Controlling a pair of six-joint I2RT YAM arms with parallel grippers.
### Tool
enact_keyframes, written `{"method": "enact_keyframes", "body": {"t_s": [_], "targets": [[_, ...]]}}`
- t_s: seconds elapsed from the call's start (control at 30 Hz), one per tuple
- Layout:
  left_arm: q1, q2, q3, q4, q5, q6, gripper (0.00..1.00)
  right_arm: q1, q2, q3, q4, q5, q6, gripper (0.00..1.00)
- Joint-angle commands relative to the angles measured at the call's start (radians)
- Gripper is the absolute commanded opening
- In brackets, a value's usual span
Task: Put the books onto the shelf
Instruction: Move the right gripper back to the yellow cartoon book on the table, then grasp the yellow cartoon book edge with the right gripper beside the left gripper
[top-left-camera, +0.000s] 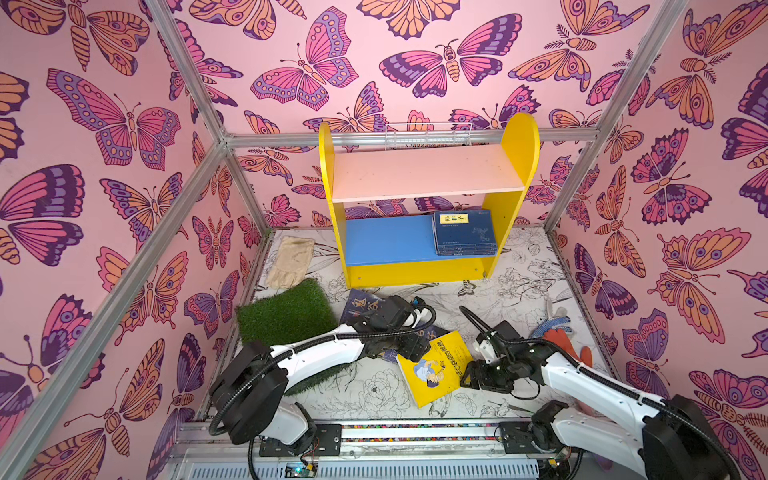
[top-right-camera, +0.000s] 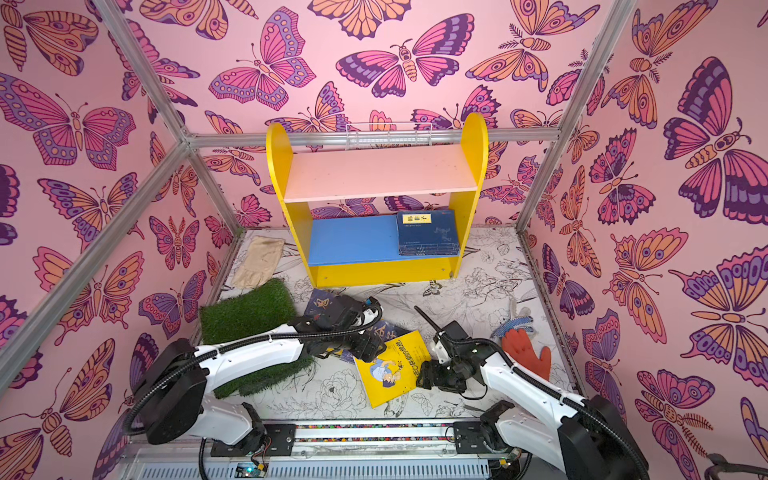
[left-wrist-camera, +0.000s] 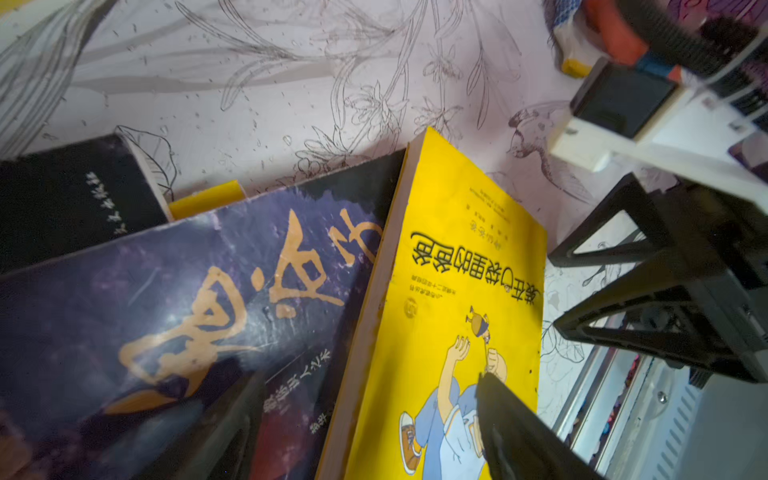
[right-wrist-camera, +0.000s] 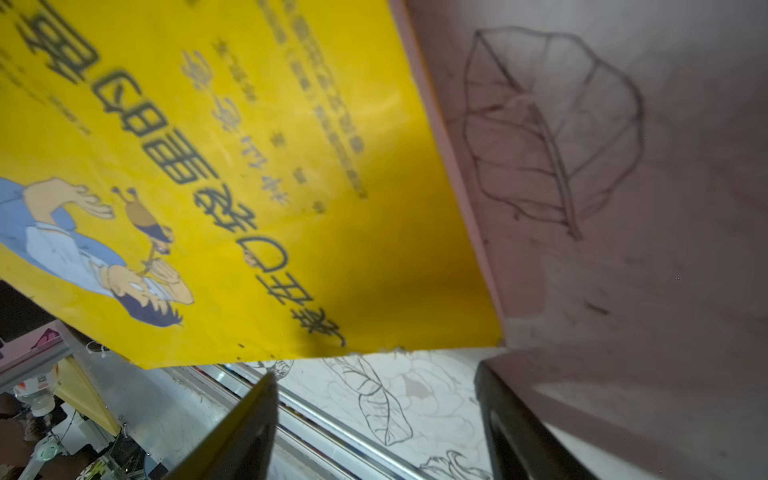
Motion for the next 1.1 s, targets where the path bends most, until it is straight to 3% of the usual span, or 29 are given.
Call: {"method": "enact_keyframes", "body": {"t_s": [0.0, 0.2, 0.27, 0.4, 0.6, 0.83, 1.07], "targets": [[-0.006, 0.02, 0.014, -0.053, 0.017, 0.034, 0.82, 0.008, 0.067, -0.03, -0.019, -0.031, 0.01, 0.73], [-0.006, 0.049, 0.009, -0.078, 0.016, 0.03, 0.79, 0.007, 0.15, -0.003, 0.086, -0.041, -0.043, 0.71], [-0.006, 0.062, 0.005, -0.086, -0.01, 0.029, 0.79, 0.006, 0.175, 0.036, 0.099, -0.019, -0.08, 0.66], [-0.003, 0.091, -0.006, -0.089, -0.152, -0.002, 0.77, 0.005, 0.249, 0.139, 0.171, -0.005, -0.121, 0.69], [0.017, 0.152, 0.016, -0.09, -0.268, -0.071, 0.78, 0.005, 0.502, 0.408, 0.139, -0.047, -0.237, 0.7], [0.041, 0.201, 0.032, -0.091, -0.348, -0.184, 0.75, 0.0, 0.597, 0.531, 0.278, -0.124, -0.177, 0.7], [0.046, 0.234, 0.035, -0.091, -0.365, -0.205, 0.59, -0.023, 0.568, 0.478, 0.332, -0.122, -0.161, 0.7]]}}
